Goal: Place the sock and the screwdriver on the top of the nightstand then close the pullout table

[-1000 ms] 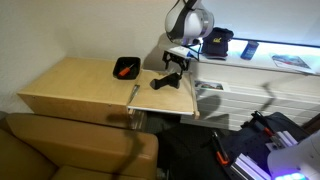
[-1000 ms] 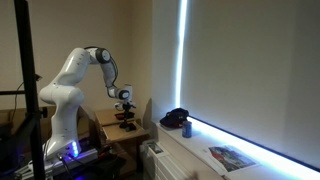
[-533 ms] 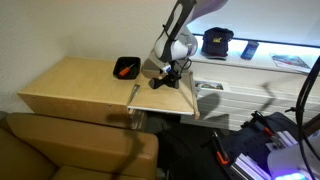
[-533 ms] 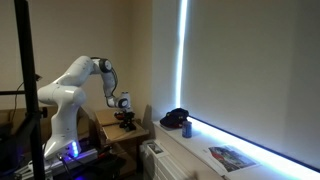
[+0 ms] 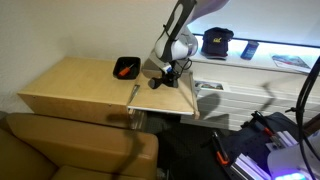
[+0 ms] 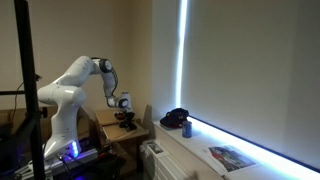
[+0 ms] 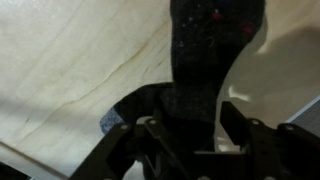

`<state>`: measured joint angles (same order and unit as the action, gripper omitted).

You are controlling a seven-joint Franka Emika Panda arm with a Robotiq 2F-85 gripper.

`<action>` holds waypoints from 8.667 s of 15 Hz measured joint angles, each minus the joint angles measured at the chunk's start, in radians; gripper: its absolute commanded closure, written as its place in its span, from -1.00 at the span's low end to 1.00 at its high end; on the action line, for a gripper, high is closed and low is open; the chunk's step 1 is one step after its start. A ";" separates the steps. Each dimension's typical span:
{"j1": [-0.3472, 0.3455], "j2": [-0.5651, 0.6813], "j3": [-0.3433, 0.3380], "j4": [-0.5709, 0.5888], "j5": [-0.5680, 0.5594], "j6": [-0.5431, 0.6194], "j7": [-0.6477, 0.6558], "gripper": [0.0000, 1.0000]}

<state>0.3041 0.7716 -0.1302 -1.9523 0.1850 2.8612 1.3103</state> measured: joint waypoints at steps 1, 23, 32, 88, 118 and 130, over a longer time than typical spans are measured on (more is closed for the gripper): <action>-0.003 0.000 0.000 -0.001 0.000 -0.003 0.000 0.51; -0.174 -0.347 0.420 -0.064 0.328 -0.170 -0.619 0.98; -0.031 -0.163 0.438 0.122 0.330 -0.082 -0.682 0.98; 0.091 0.194 0.095 0.538 -0.004 -0.211 -0.313 -1.00; 0.087 0.290 0.133 0.628 -0.002 -0.154 -0.313 0.84; 0.049 0.100 0.250 0.610 0.039 -0.283 -0.438 0.84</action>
<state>0.3527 0.8715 0.1196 -1.3425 0.2238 2.5782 0.8726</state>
